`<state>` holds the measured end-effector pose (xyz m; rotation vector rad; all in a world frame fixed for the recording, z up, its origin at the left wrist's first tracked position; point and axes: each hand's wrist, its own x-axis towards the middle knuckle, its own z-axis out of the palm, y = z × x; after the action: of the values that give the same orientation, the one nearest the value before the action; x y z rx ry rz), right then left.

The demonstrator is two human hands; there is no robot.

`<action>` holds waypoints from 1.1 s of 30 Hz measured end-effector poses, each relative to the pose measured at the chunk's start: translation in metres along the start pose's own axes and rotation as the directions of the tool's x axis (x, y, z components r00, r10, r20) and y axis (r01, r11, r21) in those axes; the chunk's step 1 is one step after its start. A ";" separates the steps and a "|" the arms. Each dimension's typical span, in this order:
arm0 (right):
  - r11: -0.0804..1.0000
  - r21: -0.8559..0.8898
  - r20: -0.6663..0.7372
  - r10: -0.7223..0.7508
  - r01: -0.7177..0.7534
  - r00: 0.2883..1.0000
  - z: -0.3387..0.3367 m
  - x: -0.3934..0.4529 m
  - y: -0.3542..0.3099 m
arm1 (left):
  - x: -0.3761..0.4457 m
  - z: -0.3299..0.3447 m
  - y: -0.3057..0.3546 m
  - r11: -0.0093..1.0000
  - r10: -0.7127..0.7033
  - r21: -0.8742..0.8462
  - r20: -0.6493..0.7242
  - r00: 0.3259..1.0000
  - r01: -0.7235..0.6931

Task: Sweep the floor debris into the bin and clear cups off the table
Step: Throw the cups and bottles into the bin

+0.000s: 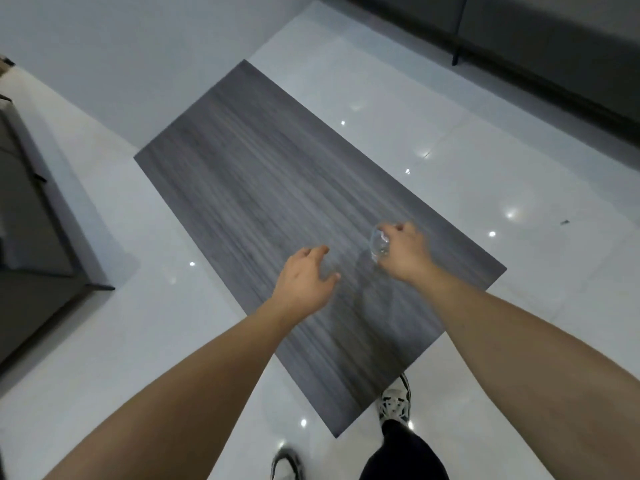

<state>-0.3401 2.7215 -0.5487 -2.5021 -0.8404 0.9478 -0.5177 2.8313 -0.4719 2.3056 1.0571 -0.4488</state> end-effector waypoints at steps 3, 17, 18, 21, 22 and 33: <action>0.999 0.039 -0.128 0.026 -0.021 0.991 0.025 -0.015 0.003 | 0.011 -0.001 -0.012 0.999 -0.029 0.015 0.053 0.998 0.028; 0.822 0.353 -0.339 0.557 -0.446 0.758 0.070 -0.185 -0.028 | -0.011 -0.038 -0.012 0.875 0.450 0.082 0.222 0.865 -0.477; 0.793 0.385 -0.359 0.600 -0.472 0.715 0.076 -0.209 -0.032 | -0.022 -0.040 -0.009 0.836 0.502 0.099 0.260 0.825 -0.540; 0.711 0.491 -0.403 0.698 -0.504 0.592 0.091 -0.280 -0.040 | -0.062 -0.042 0.008 0.716 0.620 0.126 0.338 0.708 -0.687; 0.682 0.525 -0.414 0.727 -0.508 0.547 0.095 -0.304 -0.040 | -0.079 -0.039 0.016 0.673 0.659 0.128 0.345 0.669 -0.729; 0.354 0.842 -0.406 0.913 -0.408 -0.045 0.198 -0.642 -0.011 | -0.385 0.094 0.074 0.084 0.830 0.083 0.546 0.116 -0.993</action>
<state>-0.8676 2.3437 -0.3732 -2.2422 1.1315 -0.1993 -0.7109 2.5089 -0.3247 2.5227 -1.0041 -0.5240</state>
